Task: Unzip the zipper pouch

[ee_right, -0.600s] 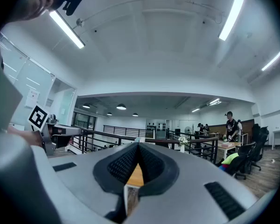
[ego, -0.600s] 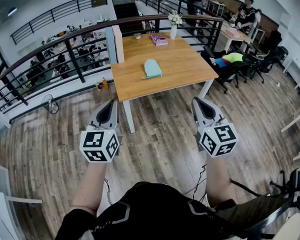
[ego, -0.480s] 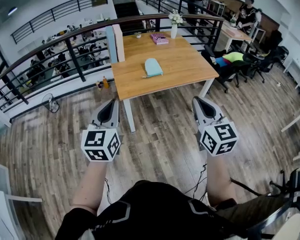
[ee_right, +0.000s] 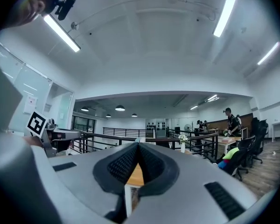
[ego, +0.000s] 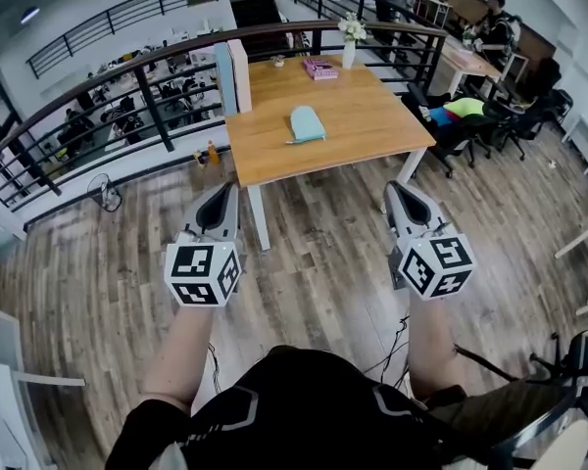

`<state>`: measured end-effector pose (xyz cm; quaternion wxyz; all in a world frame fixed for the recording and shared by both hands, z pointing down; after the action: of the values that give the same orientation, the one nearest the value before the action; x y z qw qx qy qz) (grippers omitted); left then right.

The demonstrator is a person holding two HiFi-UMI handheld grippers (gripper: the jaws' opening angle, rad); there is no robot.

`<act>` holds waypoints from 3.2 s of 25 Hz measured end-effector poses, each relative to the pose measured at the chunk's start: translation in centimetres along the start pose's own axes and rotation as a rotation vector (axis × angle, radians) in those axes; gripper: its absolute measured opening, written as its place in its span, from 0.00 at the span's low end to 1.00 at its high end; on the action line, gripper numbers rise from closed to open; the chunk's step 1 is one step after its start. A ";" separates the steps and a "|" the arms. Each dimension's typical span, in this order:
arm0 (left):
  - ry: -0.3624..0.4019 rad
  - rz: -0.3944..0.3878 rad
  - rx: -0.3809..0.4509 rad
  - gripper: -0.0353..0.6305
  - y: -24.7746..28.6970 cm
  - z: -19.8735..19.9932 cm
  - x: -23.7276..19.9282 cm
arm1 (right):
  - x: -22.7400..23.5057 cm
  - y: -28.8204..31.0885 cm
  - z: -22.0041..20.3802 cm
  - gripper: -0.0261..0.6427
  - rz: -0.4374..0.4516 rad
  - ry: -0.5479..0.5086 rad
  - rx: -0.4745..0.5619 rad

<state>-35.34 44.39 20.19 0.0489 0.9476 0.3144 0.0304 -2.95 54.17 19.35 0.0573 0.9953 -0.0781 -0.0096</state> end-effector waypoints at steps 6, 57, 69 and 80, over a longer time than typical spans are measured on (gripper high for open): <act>0.032 -0.053 -0.021 0.10 0.1 -1.1 0.3 | 0.1 0.2 -0.4 0.14 -0.013 -0.018 -0.014; 0.025 -0.062 -0.032 0.43 17.4 -3.6 2.7 | 12.1 10.9 -4.0 0.50 0.100 -0.003 -0.061; 0.018 -0.096 -0.080 0.43 29.5 -2.5 -8.8 | 11.8 26.4 -1.6 0.49 0.102 0.002 -0.085; 0.010 -0.088 -0.082 0.43 36.1 -2.8 -15.6 | 11.6 34.9 -0.9 0.48 0.077 -0.024 -0.123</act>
<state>-26.66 6.47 26.58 0.0872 0.9298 0.3546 0.0457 3.17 18.19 24.14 0.1179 0.9859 -0.1164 -0.0241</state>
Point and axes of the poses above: the fingertips, and each gripper's own axes: y forward along the fingers, x to its right, z out of its top, the point moved 9 cm from there along -y, backward along the fingers, and after that the axes turned 6 degrees about -x, right-handed, at the moved point
